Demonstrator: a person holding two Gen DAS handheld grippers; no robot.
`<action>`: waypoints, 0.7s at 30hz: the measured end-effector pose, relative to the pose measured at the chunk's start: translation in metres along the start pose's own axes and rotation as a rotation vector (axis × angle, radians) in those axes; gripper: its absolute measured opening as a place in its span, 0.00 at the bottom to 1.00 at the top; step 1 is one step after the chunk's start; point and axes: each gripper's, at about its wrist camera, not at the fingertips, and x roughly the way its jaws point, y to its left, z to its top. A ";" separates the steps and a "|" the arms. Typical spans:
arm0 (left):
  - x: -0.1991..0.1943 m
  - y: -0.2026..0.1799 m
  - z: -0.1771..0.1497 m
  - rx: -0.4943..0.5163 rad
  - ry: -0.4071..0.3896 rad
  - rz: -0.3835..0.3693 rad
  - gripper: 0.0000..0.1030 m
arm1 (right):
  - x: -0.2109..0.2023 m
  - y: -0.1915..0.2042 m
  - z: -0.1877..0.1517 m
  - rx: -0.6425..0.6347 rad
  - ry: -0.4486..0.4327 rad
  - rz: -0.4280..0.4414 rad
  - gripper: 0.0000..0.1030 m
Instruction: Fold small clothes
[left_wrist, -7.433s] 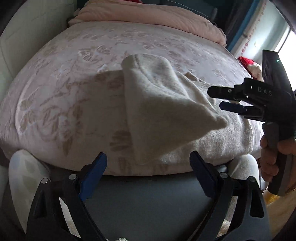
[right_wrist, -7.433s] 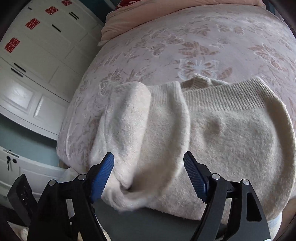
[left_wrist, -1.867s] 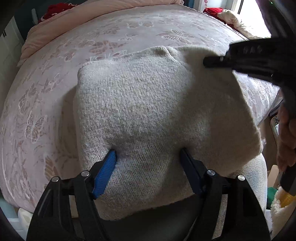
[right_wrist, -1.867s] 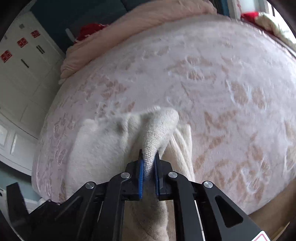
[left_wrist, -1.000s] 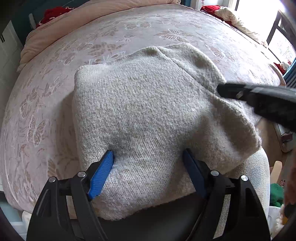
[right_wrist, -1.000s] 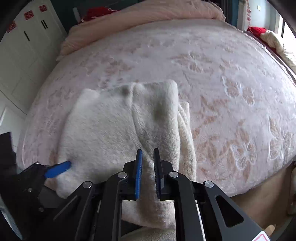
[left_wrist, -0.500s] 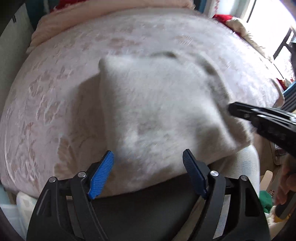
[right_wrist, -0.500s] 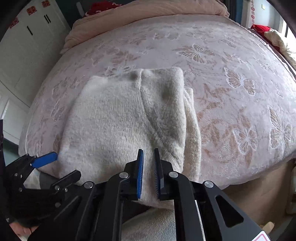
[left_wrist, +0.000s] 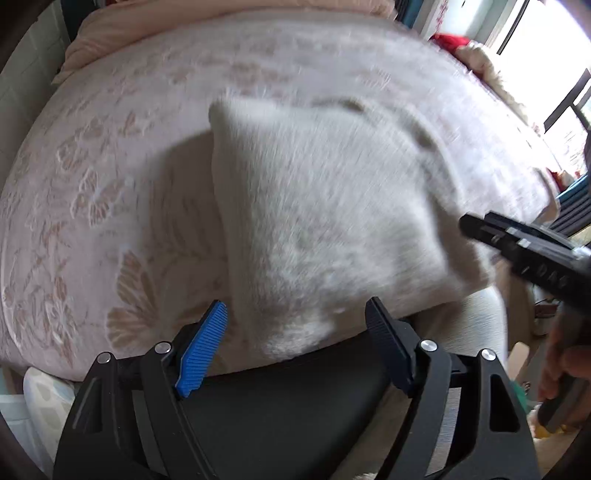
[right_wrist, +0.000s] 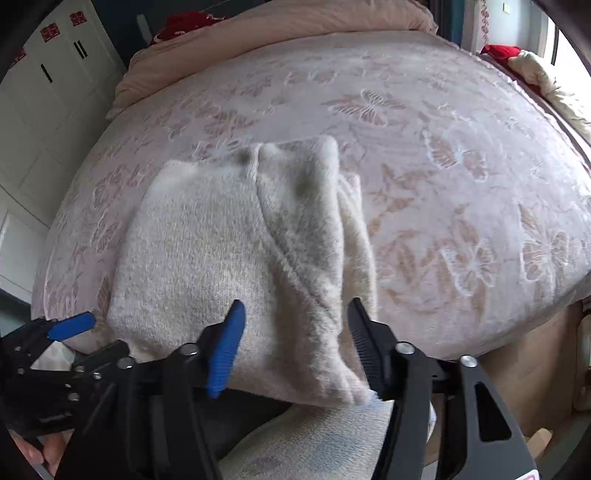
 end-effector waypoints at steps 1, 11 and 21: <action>-0.007 0.002 0.005 -0.011 -0.022 -0.016 0.82 | -0.001 -0.003 0.002 -0.005 -0.004 -0.006 0.66; 0.068 0.044 0.057 -0.190 0.081 -0.054 0.90 | 0.078 -0.049 0.014 0.177 0.132 0.174 0.77; 0.099 0.036 0.064 -0.199 0.111 -0.094 0.96 | 0.111 -0.050 0.012 0.286 0.118 0.297 0.95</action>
